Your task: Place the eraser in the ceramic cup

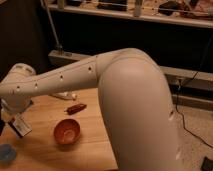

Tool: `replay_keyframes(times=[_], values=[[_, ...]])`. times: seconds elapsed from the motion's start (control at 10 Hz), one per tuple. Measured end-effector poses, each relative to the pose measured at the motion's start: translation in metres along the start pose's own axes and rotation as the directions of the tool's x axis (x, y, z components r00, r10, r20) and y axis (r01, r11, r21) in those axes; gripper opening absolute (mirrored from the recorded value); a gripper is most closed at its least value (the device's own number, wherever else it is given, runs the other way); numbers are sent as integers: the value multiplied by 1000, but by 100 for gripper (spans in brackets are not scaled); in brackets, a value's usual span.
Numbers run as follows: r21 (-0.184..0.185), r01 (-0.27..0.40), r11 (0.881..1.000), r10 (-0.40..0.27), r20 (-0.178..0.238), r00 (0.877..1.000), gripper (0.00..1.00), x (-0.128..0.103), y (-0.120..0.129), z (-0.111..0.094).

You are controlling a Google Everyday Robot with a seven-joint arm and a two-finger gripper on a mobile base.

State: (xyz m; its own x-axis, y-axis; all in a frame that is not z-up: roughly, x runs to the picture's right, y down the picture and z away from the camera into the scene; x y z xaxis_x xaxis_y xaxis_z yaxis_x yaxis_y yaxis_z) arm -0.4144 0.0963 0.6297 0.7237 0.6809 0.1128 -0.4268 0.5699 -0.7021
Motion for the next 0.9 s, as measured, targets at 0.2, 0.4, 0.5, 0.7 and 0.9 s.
replay_keyframes(times=[0.2, 0.4, 0.5, 0.7, 0.9], values=[[-34, 63, 997, -63, 13, 998, 0, 1, 13, -3], [-46, 95, 994, -95, 10, 995, 0, 1, 15, 0], [-46, 113, 993, -113, -7, 994, 0, 3, 9, 9], [-54, 143, 988, -144, -22, 989, 0, 2, 4, 22], [-73, 172, 982, -175, -30, 984, 0, 0, 0, 34]])
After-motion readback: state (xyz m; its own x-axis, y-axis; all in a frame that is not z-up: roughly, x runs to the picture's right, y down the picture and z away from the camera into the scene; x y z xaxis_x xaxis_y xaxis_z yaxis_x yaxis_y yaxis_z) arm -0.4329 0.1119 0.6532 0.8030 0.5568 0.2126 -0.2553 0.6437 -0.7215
